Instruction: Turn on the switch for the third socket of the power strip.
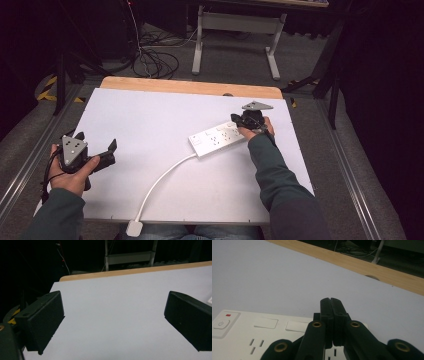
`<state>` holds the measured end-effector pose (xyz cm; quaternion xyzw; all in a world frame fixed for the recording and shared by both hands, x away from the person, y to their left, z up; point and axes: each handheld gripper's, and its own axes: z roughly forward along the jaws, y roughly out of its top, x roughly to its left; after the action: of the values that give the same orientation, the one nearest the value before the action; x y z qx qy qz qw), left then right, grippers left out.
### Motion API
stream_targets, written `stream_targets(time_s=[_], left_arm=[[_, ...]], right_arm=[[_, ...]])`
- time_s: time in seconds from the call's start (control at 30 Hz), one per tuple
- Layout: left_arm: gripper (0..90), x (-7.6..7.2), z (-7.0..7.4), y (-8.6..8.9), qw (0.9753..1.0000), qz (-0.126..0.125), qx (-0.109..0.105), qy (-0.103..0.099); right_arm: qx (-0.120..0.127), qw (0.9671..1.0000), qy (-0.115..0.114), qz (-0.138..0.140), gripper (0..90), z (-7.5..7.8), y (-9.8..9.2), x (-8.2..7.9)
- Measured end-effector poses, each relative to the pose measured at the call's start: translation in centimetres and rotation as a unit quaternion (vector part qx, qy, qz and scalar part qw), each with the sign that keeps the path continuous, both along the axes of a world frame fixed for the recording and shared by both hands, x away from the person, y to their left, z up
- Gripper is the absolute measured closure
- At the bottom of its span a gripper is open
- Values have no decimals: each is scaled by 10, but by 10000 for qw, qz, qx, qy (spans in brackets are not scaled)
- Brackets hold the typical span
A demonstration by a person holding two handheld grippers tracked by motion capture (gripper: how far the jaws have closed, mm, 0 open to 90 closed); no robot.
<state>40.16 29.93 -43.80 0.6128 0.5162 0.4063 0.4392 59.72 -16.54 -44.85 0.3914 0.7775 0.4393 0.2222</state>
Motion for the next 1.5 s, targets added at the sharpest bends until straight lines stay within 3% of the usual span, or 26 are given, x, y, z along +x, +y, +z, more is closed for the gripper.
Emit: stream_targets(time_s=[0.37,0.9,1.5], left_arm=[[32,0,0,0,10000,-14,5,9],[36,-1,0,-1,10000,-46,27,31],[36,-1,-1,-2,10000,-50,-1,40]], right_arm=[[-139,9998,104,39,898,-6,5,4],[-539,9982,261,74,895,-19,10,8],[-487,9984,279,38,900,-21,9,9]])
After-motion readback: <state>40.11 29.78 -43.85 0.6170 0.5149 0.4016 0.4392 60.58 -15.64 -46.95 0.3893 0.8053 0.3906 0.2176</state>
